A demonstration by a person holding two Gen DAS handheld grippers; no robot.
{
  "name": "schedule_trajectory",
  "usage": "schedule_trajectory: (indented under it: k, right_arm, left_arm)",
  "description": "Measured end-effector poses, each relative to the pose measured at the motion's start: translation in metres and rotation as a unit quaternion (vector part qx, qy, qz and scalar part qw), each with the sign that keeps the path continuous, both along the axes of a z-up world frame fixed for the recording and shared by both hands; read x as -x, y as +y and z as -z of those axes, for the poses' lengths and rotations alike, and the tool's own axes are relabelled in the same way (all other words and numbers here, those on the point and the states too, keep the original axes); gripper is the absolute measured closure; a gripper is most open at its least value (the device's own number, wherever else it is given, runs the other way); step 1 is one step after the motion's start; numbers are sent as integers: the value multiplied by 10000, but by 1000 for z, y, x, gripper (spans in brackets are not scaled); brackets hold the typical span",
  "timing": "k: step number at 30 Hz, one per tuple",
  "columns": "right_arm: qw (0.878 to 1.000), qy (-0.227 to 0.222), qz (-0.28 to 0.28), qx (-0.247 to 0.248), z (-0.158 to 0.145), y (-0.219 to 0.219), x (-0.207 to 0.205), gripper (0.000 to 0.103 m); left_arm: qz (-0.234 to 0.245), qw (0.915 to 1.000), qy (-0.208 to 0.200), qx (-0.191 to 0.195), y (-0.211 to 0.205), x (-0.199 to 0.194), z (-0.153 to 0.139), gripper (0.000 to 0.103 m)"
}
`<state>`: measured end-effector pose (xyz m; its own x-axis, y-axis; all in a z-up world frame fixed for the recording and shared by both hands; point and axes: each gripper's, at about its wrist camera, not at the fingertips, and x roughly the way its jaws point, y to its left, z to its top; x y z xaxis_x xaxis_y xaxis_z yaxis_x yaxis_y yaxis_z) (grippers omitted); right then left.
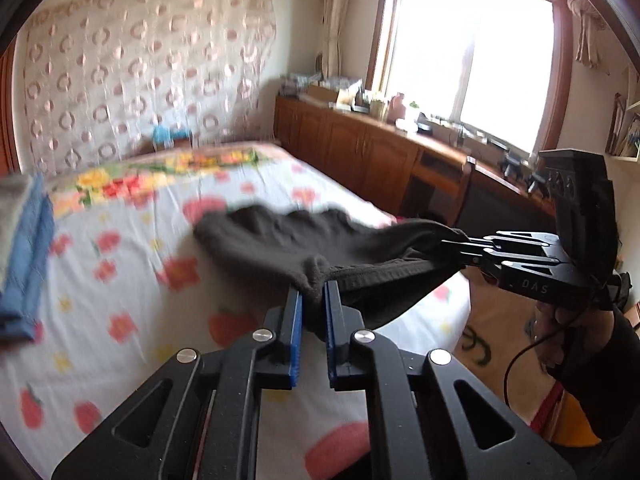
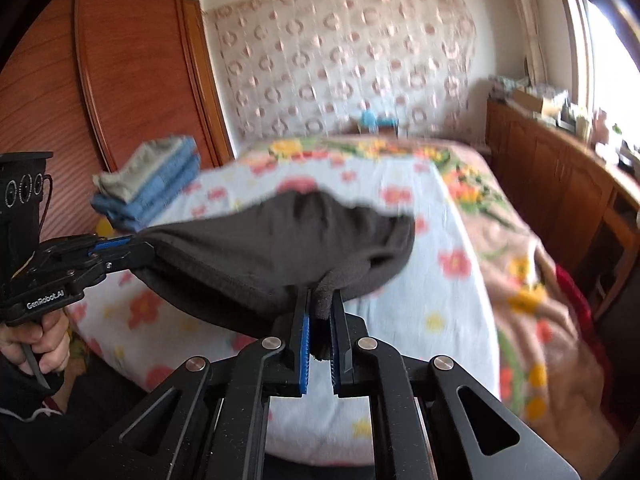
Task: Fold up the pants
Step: 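Close both grippers on the stacked pants cuffs, then lift the cuffs with both grippers and carry them toward the waistband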
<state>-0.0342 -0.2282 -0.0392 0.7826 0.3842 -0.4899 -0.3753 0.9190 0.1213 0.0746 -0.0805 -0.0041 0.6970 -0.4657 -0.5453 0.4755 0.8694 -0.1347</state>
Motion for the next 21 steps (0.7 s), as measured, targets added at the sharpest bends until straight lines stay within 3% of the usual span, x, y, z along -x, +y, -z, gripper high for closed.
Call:
schedule_trajectory:
  k: [13,21]
  right_arm:
    - [9954,-945,-101,83,-75,4,12,96]
    - [9912,-1297,-232,131,-91,14,19,96]
  left_arm:
    - [-114,9963,-844,120,16,-11,-76,93]
    - [-246,9927,-1173,121,30,-14,-102,93]
